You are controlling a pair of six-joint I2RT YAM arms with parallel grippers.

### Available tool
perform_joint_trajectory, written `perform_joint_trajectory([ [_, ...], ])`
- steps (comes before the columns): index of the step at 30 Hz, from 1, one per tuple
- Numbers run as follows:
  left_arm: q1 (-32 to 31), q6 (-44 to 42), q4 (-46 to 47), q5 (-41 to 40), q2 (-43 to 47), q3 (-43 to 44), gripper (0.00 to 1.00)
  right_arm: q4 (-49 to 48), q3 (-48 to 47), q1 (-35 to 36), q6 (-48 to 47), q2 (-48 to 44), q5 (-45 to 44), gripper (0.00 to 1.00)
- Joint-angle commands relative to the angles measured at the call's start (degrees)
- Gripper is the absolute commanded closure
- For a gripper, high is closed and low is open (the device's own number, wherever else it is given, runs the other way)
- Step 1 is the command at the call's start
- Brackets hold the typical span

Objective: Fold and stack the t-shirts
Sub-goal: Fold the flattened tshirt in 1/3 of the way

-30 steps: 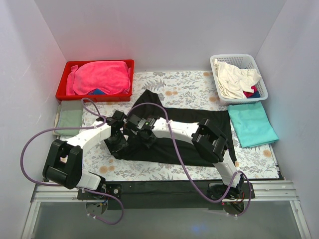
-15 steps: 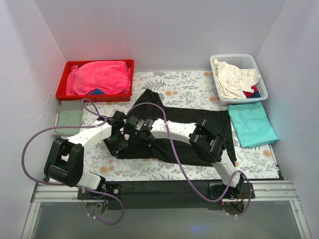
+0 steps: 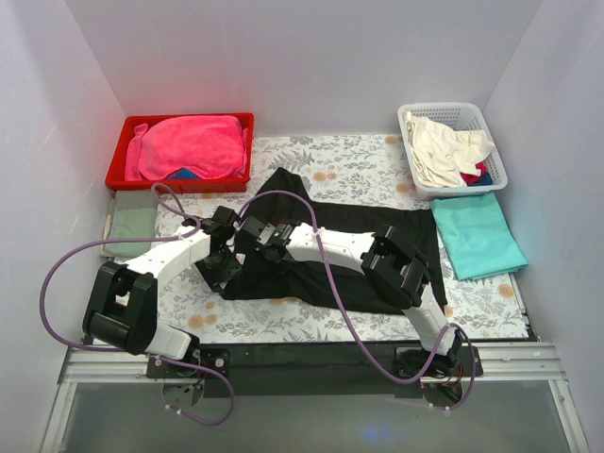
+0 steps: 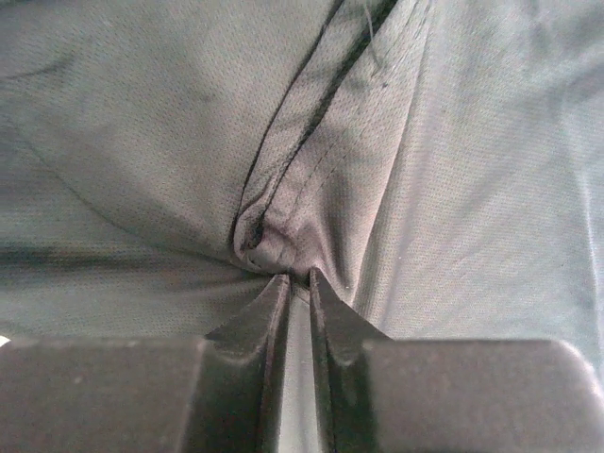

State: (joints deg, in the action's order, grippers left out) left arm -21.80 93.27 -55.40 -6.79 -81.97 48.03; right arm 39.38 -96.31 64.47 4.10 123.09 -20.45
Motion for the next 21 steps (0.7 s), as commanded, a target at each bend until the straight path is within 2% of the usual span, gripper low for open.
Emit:
perform_joint_trajectory([
  [1,1.1,2.3,-0.2,-2.4,1.5,2.8,0.56,-5.4,-1.2,1.6,-2.2,-6.0,2.7,0.8],
  [13,5.3,2.1,4.1,0.7,-3.5,8.7,0.55,-6.5,1.0,3.6,-3.1,-9.3,1.4,0.75],
  [21,5.5,6.4,7.8,6.7,-2.7,4.0,0.55,-7.1,1.7,3.6,-3.9,-8.0,0.3,0.74],
])
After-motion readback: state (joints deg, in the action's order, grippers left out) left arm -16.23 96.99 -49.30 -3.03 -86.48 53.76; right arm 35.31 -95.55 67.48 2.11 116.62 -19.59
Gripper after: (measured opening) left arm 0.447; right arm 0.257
